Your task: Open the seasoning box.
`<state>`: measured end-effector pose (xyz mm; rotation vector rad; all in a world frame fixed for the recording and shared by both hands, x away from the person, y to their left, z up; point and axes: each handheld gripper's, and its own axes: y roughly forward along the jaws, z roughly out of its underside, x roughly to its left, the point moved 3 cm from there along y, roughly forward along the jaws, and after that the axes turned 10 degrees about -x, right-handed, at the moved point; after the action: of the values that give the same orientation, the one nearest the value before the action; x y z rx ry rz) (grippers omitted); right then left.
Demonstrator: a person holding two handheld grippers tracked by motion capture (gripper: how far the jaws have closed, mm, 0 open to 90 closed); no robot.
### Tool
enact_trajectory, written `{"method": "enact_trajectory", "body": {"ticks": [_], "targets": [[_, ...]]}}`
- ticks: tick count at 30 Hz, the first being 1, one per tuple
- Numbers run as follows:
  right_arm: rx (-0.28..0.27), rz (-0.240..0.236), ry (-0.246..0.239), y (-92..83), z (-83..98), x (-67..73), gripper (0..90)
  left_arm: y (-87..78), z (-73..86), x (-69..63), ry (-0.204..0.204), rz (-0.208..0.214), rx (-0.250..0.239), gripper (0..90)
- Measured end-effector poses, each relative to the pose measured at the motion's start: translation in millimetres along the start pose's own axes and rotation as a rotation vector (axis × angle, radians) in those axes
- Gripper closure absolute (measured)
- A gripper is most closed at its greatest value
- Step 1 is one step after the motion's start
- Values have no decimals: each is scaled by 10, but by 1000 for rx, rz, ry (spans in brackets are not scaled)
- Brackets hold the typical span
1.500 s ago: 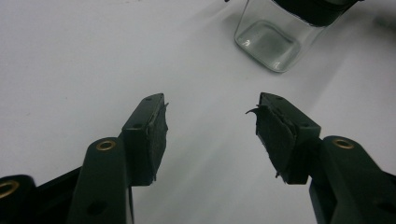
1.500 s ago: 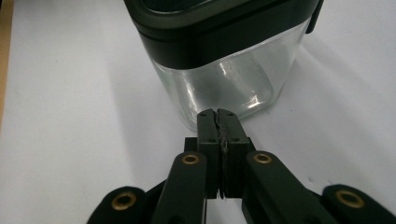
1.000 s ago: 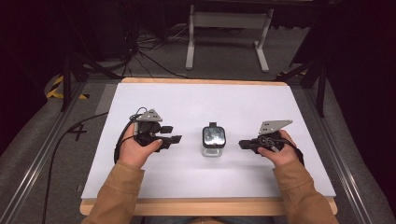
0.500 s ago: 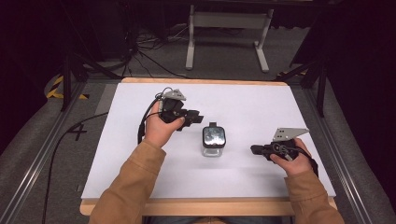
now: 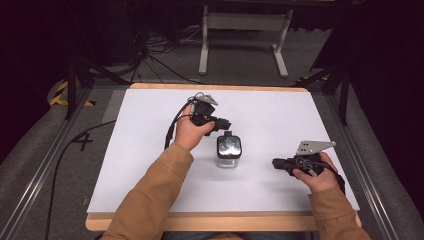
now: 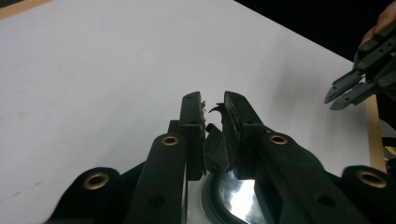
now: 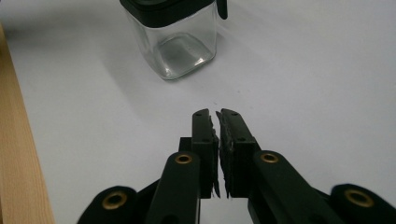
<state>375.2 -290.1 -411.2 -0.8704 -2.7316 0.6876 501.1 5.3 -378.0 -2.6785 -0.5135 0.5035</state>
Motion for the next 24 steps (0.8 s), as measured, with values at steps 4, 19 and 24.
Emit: {"method": "enact_trajectory", "body": {"ticks": [4,19,24], "targets": [[2,-3,3,15,6,3,850,39,34,28,3,3,17,809],[10,-15,-4,51,8,28,836,90,66,25,-33,10,36,879],[9,-21,-12,77,-12,64,837,87,60,21,-31,4,44,892]]}}
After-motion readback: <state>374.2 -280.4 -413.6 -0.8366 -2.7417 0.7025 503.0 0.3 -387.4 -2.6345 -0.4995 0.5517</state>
